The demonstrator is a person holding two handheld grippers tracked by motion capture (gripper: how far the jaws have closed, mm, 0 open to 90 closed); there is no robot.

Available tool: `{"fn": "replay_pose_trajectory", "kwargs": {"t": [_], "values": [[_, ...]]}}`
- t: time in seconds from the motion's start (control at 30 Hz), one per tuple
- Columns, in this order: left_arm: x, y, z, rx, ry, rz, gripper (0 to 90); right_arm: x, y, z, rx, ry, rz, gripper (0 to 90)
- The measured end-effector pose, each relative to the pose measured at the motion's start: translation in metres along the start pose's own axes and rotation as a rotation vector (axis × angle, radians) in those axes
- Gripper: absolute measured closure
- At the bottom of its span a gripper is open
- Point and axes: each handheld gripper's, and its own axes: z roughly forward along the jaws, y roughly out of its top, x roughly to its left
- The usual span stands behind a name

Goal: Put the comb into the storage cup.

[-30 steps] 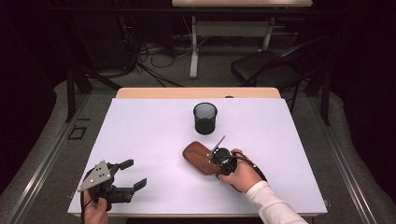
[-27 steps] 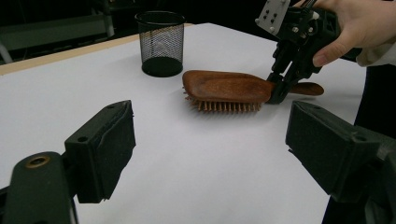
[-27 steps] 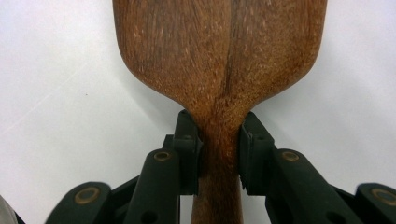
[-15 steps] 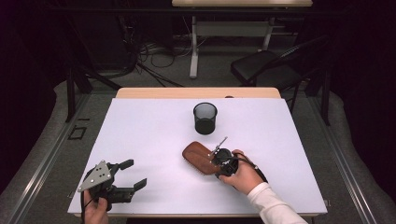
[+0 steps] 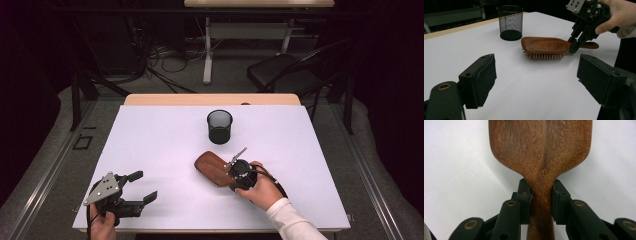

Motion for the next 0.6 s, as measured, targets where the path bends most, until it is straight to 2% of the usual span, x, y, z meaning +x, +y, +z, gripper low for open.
{"fn": "replay_pose_trajectory", "kwargs": {"t": [0.3,0.5,0.6], "values": [[0.0002,-0.0002,0.0003,0.003,0.001,0.002,16.0,0.0002,-0.0008,-0.0035,-0.044,-0.004,-0.006,72.6],[0.0002,-0.0003,0.0006,0.003,-0.001,0.001,15.9,0.0018,-0.0016,-0.0077,-0.124,-0.009,-0.012,72.6],[0.0003,-0.0004,0.0009,0.002,-0.003,0.000,16.0,0.0026,-0.0017,-0.0093,-0.147,-0.010,-0.016,72.5]]}}
